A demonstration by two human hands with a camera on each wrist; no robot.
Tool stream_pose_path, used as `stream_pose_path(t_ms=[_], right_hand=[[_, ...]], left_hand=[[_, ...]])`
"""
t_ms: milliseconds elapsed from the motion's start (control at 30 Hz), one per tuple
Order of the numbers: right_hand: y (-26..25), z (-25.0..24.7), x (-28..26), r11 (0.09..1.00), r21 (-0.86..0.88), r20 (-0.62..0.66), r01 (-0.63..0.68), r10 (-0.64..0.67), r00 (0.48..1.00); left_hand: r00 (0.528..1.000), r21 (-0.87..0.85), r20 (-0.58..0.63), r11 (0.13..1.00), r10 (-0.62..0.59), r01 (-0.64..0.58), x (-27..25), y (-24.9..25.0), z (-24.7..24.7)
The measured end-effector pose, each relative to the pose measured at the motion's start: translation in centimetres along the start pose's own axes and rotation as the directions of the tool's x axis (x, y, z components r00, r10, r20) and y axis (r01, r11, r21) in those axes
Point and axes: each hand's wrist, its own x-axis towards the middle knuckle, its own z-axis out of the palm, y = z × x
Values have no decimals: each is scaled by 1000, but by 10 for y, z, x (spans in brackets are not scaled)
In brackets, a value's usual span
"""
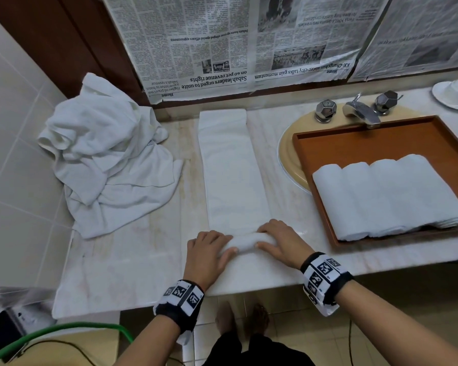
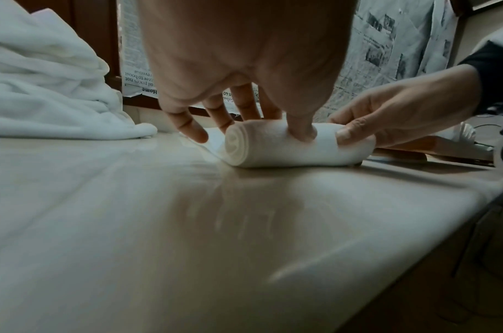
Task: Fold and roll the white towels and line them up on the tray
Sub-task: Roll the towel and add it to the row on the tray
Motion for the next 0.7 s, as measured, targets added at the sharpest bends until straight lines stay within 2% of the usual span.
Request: stream_pose_path(t_ms=[33, 133, 200, 267, 367, 433, 500, 567, 633, 700], right_hand=[[1, 1, -1, 1000, 12, -19, 0, 0, 1000], [-1, 6, -1, 990, -118, -61, 74, -82, 995], [0, 8, 2, 988, -102, -90, 113, -122, 989], [1, 6, 6, 995, -45, -95, 88, -92, 991], [-1, 2, 13, 998, 54, -129, 20, -13, 992], [-4, 1, 17, 998, 69, -135, 9, 1, 991], [-5, 3, 20, 999, -25, -105, 30, -33, 994], [-7, 4, 20, 990, -122, -101, 65, -78, 992], [-9, 6, 17, 939, -305, -117, 157, -200, 973], [-13, 7, 12, 866, -460, -79, 194, -257, 963]], left_hand=[[1000, -9, 16, 1000, -11, 11, 2, 0, -1], [994, -35, 91, 997, -61, 65, 10, 2, -3], [978, -138, 158, 978, -133, 156, 17, 2, -3], [972, -266, 167, 941, -167, 208, 22, 1, -5], [984, -331, 101, 928, -146, 172, 23, 5, -7], [996, -220, 49, 972, -76, 85, 21, 8, -7], [995, -122, 93, 991, -42, 54, 18, 9, -5], [987, -96, 144, 991, -74, 88, 16, 7, -2], [982, -85, 165, 990, -95, 110, 18, 7, -2], [973, -103, 196, 984, -125, 147, 22, 7, -2]])
